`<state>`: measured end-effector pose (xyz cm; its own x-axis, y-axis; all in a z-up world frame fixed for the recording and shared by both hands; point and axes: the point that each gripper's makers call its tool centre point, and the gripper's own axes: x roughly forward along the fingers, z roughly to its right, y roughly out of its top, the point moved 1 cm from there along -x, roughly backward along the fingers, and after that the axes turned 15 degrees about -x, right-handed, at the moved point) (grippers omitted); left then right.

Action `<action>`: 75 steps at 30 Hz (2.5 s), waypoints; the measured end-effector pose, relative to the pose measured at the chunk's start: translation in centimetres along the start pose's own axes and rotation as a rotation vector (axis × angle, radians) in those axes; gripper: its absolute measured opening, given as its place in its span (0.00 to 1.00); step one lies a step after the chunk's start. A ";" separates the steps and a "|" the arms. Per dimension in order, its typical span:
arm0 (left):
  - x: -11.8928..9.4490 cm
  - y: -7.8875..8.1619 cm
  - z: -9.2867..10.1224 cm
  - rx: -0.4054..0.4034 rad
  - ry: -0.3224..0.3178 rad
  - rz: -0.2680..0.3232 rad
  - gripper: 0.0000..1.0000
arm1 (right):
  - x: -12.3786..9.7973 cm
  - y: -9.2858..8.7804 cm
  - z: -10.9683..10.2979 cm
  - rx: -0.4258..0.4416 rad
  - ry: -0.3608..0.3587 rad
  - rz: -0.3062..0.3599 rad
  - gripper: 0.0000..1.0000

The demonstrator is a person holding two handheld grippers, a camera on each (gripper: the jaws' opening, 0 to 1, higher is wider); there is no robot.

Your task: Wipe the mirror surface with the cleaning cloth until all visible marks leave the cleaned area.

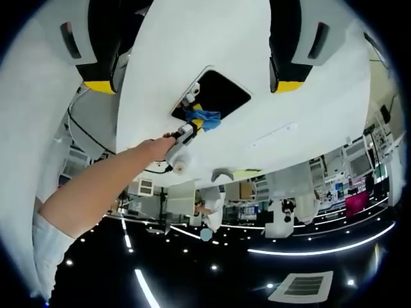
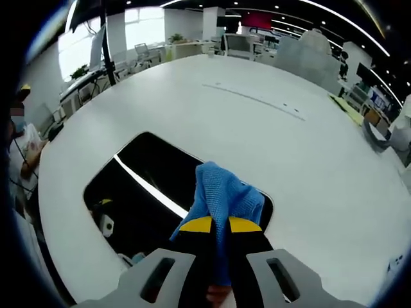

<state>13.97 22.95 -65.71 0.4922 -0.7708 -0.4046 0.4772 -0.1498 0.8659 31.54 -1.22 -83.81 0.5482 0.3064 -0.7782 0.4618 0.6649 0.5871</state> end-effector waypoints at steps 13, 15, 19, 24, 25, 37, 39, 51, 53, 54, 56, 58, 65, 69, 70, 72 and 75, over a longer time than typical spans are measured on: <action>-0.2 0.6 0.5 0.002 0.020 0.028 0.99 | -0.6 -0.7 0.3 0.033 -0.018 0.004 0.02; -0.3 1.0 0.6 0.000 0.022 0.047 0.99 | -0.6 -0.8 0.4 0.035 -0.021 0.004 0.02; -0.7 1.8 0.5 -0.003 0.044 0.091 0.99 | -0.7 -1.1 0.6 0.044 -0.022 0.008 0.02; -0.9 2.2 0.5 -0.024 0.060 0.102 0.99 | -1.0 -1.4 0.6 0.046 -0.022 0.012 0.02; -0.9 2.2 0.4 -0.027 0.071 0.100 0.99 | -1.0 -1.5 0.7 0.047 -0.021 0.014 0.02; -0.6 3.3 1.2 -0.003 0.082 0.127 0.99 | -1.2 -1.9 1.0 0.074 -0.026 0.035 0.02; -0.6 3.4 1.2 0.000 0.085 0.126 0.99 | -1.2 -2.0 1.1 0.075 -0.025 0.037 0.02; -0.1 3.2 0.8 -0.035 0.098 0.109 1.00 | -1.4 -2.4 1.4 0.100 -0.030 0.061 0.02; 0.0 3.3 1.0 -0.035 0.092 0.114 1.00 | -1.4 -2.5 1.4 0.102 -0.031 0.063 0.02; 0.1 3.3 1.1 -0.029 0.091 0.111 1.00 | -1.5 -2.5 1.3 0.104 -0.031 0.063 0.02; 0.1 3.2 1.0 -0.026 0.093 0.109 1.00 | -1.6 -2.4 1.2 0.113 -0.032 0.062 0.02; 0.1 3.0 1.0 -0.030 0.089 0.100 1.00 | -1.6 -2.5 1.3 0.123 -0.034 0.064 0.02; 0.0 2.7 1.2 -0.028 0.103 0.094 1.00 | -1.7 -2.6 1.3 0.140 -0.038 0.079 0.02; -0.3 2.9 1.3 -0.026 0.108 0.101 1.00 | -1.6 -2.6 1.3 0.151 -0.045 0.083 0.02; -0.3 2.9 1.2 -0.024 0.112 0.103 1.00 | -1.7 -2.5 1.2 0.155 -0.048 0.084 0.02; -0.3 2.7 1.2 -0.022 0.114 0.090 1.00 | -1.6 -2.6 1.3 0.162 -0.052 0.081 0.02; -0.4 2.5 1.1 -0.019 0.116 0.082 1.00 | -1.6 -2.5 1.3 0.166 -0.056 0.080 0.02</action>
<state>14.14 22.21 -63.00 0.6102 -0.7034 -0.3646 0.4448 -0.0767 0.8924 30.37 -4.25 -83.74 0.6237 0.3117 -0.7168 0.5218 0.5168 0.6787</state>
